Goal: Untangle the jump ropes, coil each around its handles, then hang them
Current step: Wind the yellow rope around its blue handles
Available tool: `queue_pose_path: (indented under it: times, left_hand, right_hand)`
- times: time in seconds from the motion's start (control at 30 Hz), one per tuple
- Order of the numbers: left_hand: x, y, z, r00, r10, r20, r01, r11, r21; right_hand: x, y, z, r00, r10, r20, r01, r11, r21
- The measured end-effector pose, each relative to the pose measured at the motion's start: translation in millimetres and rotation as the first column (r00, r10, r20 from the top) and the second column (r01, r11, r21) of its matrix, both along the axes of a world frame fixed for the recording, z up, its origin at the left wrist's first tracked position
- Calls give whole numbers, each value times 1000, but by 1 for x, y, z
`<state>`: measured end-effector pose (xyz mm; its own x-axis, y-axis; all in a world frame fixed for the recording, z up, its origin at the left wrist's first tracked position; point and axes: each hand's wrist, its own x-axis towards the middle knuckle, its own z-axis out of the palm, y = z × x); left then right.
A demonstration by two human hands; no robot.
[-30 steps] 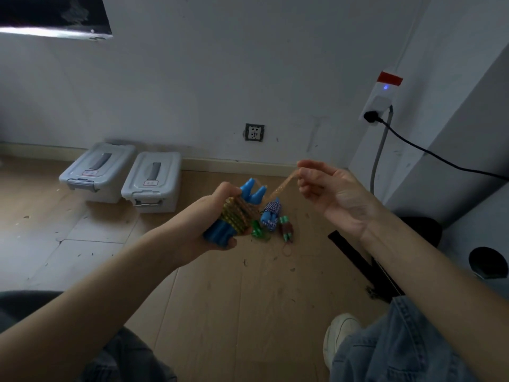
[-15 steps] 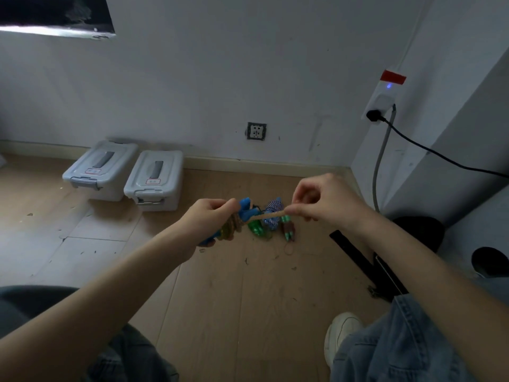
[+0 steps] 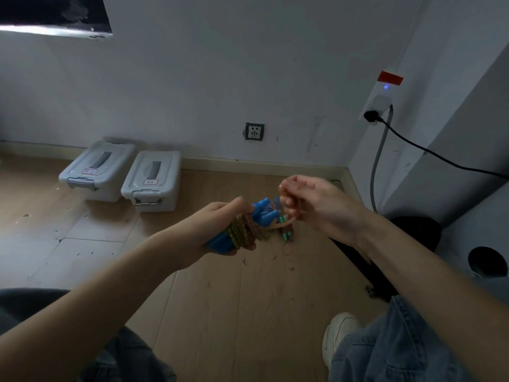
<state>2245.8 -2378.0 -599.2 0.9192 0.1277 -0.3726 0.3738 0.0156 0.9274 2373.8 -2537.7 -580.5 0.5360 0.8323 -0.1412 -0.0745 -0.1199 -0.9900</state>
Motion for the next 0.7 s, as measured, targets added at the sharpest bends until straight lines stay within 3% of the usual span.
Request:
queue_pose_path:
  times: [0.1, 0.17, 0.47, 0.7]
  left_hand:
    - [-1, -2, 2, 999, -4, 47, 1, 999, 54]
    - [-1, -5, 3, 998, 5, 60, -10, 996, 87]
    - [-2, -2, 5, 998, -16, 67, 10, 996, 90]
    - [-3, 2, 1, 992, -123, 1, 122, 984, 127]
  right_hand:
    - [-6, 1, -5, 978, 102, 185, -79, 989, -127]
    - [-6, 1, -6, 965, 128, 230, -97, 985, -144]
    - [7, -6, -2, 975, 167, 146, -163, 986, -41]
    - [7, -6, -3, 962, 219, 163, -202, 973, -113]
